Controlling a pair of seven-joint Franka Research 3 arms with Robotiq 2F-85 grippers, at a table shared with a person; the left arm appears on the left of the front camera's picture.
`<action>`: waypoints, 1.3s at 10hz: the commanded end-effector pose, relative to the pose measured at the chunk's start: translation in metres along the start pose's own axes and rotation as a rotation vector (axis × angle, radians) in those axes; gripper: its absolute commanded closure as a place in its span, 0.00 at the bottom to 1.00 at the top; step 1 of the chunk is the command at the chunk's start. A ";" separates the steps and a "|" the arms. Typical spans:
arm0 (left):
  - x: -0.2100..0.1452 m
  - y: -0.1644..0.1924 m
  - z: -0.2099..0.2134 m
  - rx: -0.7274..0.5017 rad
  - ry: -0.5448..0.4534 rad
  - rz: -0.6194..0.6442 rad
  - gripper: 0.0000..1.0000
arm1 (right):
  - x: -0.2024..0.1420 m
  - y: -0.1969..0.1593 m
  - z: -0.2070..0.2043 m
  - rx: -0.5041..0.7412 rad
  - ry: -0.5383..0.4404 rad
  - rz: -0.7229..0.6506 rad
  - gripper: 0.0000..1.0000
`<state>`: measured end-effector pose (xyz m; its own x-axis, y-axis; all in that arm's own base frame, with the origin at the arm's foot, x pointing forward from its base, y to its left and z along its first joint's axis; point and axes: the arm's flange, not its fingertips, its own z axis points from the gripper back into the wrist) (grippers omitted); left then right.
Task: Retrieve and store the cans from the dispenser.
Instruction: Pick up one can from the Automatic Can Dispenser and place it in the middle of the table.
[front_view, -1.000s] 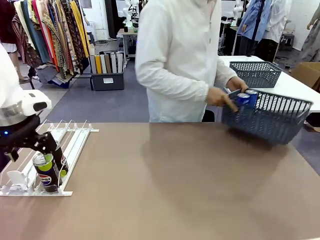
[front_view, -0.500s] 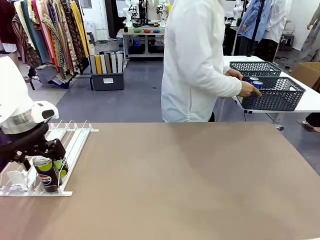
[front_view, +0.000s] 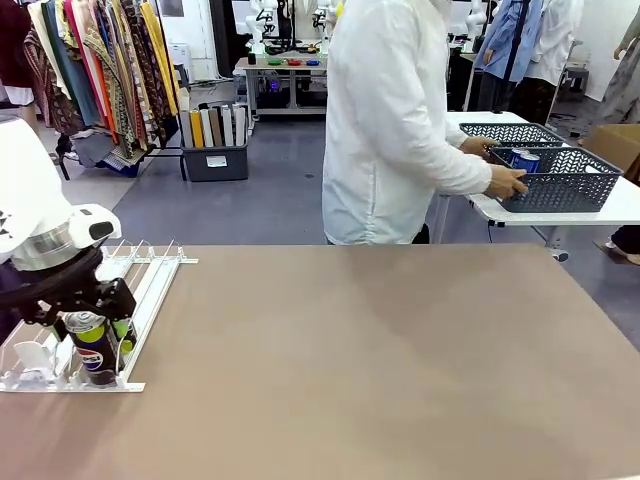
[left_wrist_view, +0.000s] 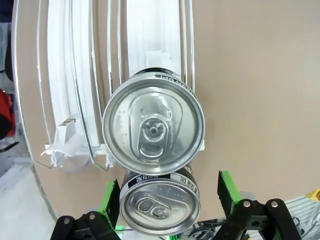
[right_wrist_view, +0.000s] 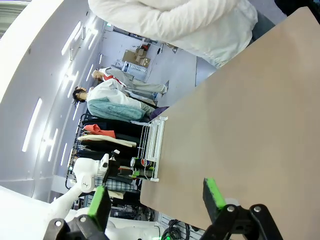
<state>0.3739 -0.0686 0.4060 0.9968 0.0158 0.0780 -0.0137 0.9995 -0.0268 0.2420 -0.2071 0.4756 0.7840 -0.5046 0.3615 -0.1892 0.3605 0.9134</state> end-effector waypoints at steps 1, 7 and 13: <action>0.005 0.000 -0.003 -0.001 -0.013 0.028 0.31 | 0.002 0.001 -0.002 0.025 -0.022 0.022 0.00; 0.002 0.003 0.000 0.031 -0.060 0.045 1.00 | 0.002 0.001 -0.002 0.025 -0.022 0.022 0.00; -0.069 0.012 0.169 -0.051 -0.401 -0.107 1.00 | 0.002 0.001 -0.002 0.025 -0.022 0.022 0.00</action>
<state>0.3094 -0.0617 0.5446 0.9197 -0.0294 0.3916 0.0405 0.9990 -0.0201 0.2421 -0.2071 0.4754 0.7844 -0.5045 0.3608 -0.1887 0.3600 0.9136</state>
